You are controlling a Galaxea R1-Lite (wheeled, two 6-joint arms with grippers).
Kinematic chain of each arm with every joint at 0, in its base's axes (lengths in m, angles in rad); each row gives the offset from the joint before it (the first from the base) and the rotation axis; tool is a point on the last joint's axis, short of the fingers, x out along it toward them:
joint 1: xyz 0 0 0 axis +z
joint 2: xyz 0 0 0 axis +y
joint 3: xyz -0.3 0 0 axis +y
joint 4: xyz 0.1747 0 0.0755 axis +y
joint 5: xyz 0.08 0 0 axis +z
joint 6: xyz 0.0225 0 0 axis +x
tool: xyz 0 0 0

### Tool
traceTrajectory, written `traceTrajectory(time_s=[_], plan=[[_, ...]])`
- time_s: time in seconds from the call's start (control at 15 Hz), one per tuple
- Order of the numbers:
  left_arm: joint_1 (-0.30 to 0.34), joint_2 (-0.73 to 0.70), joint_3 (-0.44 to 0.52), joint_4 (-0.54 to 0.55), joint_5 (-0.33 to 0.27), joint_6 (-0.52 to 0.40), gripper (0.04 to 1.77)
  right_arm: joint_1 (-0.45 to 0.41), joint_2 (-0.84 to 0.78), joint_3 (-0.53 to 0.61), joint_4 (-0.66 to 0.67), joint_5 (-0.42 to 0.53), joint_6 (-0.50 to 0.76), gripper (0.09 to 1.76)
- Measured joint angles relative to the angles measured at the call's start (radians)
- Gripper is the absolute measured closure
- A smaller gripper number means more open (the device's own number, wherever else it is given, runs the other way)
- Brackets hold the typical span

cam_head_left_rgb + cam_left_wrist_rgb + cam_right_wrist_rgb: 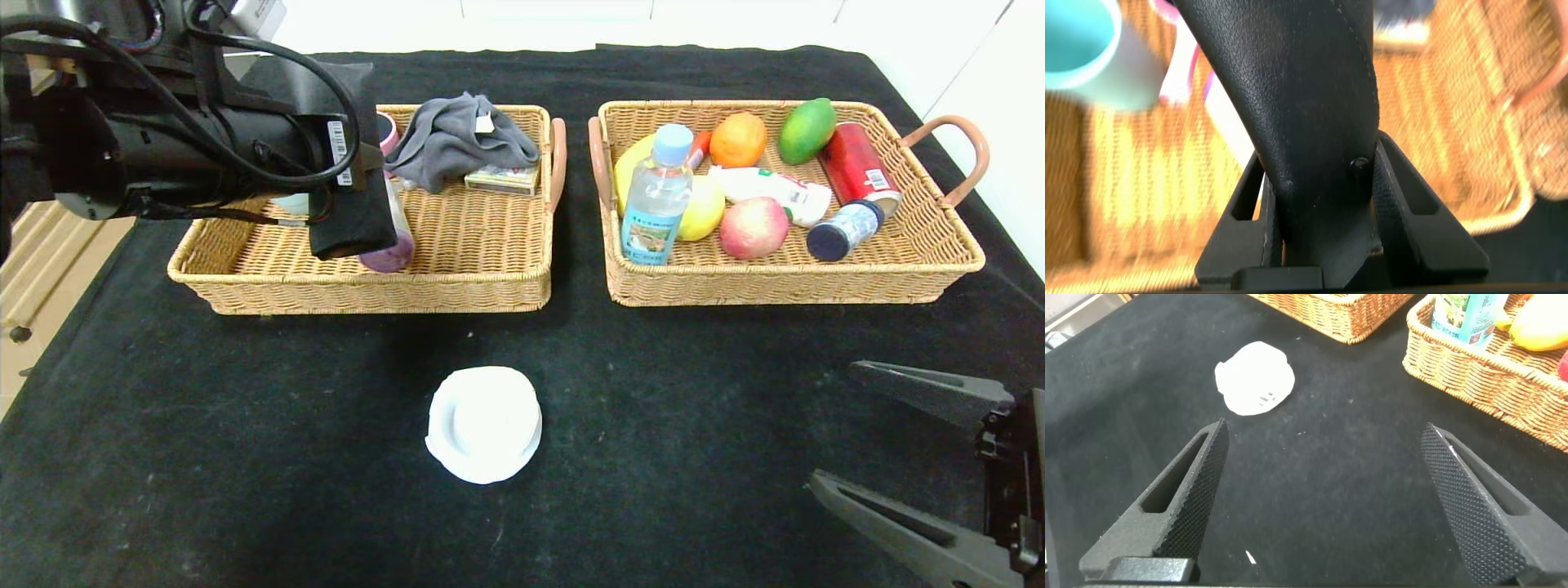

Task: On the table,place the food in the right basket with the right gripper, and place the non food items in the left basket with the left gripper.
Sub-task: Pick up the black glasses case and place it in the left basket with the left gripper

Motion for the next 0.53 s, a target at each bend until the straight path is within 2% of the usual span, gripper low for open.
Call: traceTrajectory(time_s=[0.27,0.53], plan=[[-0.039,0.071,-0.049,-0.088,0.037,0.008,1.10,0.000,0.000,0.000,0.000,0.000,0.000,0.14],[-0.054,0.134,-0.113,-0.104,0.045,0.039,1.11,0.001,-0.001,0.002,0.000,0.000,0.000,0.14]])
